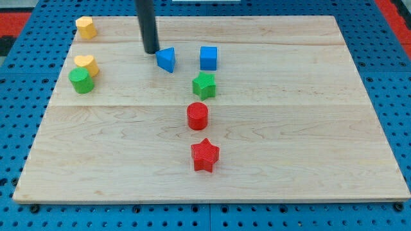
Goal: Put the blue triangle vertically above the blue cube
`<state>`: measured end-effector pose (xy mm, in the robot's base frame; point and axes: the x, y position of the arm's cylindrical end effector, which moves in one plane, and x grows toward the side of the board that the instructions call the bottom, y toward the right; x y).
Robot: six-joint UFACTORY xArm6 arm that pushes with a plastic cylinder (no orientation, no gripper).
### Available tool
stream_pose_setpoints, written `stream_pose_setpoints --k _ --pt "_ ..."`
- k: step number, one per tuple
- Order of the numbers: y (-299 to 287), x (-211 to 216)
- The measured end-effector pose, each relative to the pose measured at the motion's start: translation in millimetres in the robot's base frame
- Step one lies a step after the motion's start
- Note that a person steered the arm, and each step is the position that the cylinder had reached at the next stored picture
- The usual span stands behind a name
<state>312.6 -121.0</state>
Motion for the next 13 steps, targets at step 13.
stream_pose_setpoints --k 13 --pt "-183 -45"
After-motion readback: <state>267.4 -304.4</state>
